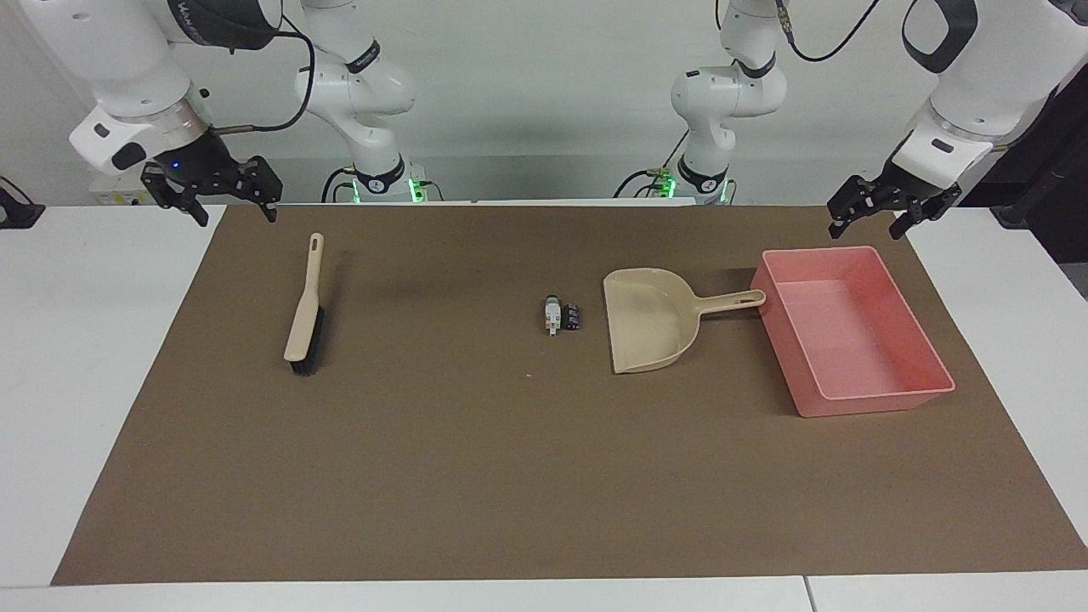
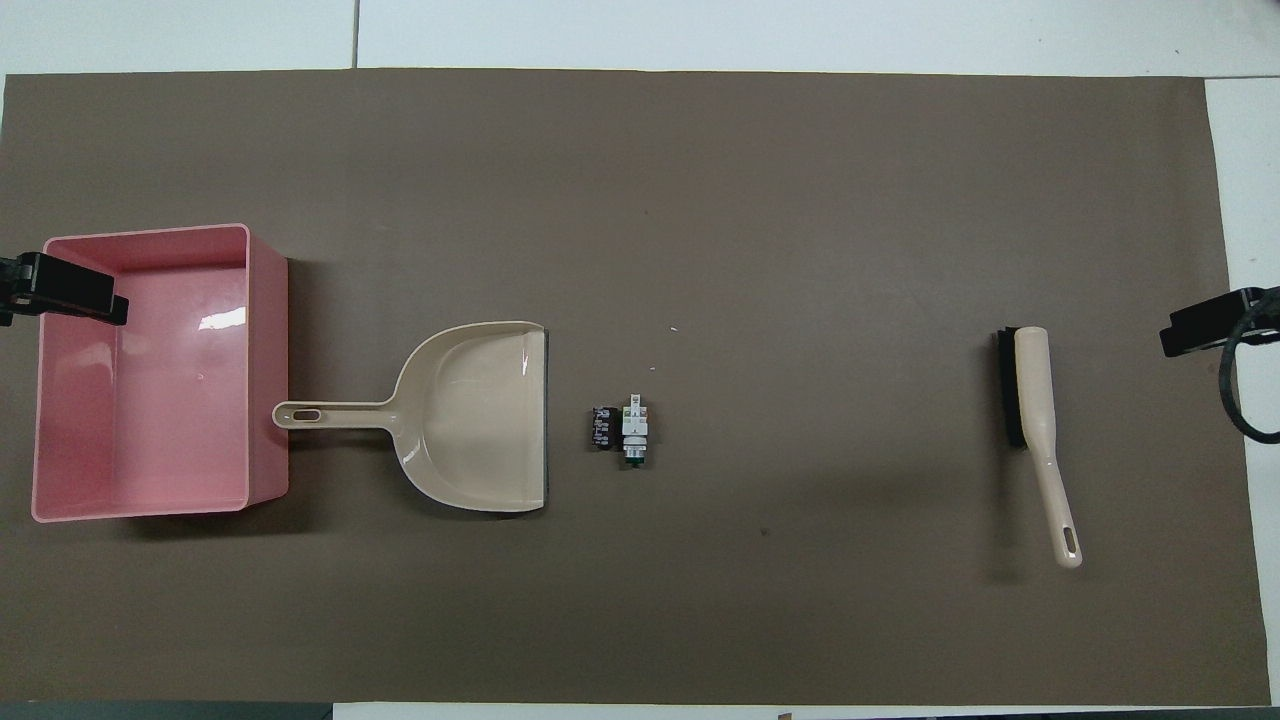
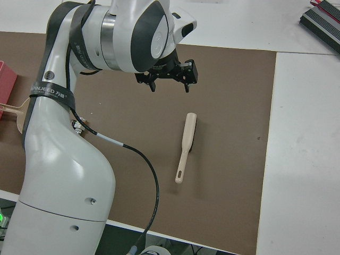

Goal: Clean e-waste and dump in bin
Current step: 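Reach the left gripper to the dustpan handle while the right gripper reaches the brush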

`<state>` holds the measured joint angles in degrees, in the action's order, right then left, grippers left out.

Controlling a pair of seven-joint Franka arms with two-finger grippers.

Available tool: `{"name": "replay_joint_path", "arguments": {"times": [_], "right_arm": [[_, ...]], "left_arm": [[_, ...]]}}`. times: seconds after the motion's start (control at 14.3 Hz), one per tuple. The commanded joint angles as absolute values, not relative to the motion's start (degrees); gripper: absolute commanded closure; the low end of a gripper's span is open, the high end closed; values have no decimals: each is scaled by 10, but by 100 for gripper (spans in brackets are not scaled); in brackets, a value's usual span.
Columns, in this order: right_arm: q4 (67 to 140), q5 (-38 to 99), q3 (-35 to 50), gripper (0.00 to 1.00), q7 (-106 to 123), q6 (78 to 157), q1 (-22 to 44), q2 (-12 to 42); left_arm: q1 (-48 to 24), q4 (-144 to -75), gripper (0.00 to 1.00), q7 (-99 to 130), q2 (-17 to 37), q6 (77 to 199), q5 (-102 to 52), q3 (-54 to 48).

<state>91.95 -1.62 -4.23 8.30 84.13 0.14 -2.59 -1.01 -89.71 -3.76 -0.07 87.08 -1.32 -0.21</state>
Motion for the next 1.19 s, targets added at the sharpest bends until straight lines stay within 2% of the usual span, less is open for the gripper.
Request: {"name": "replay_joint_path", "arguments": {"times": [0.0, 0.7, 1.12], "right_arm": [[934, -7, -42, 1, 98, 841, -2, -40], [934, -6, -43, 1, 97, 840, -1, -40], [959, -6, -43, 1, 96, 846, -6, -52]], "left_arm": [[-6, -908, 1, -32, -12, 869, -6, -4], [-11, -910, 1, -50, -13, 866, -6, -5], [-18, -973, 1, -261, -40, 933, -6, -11]]}}
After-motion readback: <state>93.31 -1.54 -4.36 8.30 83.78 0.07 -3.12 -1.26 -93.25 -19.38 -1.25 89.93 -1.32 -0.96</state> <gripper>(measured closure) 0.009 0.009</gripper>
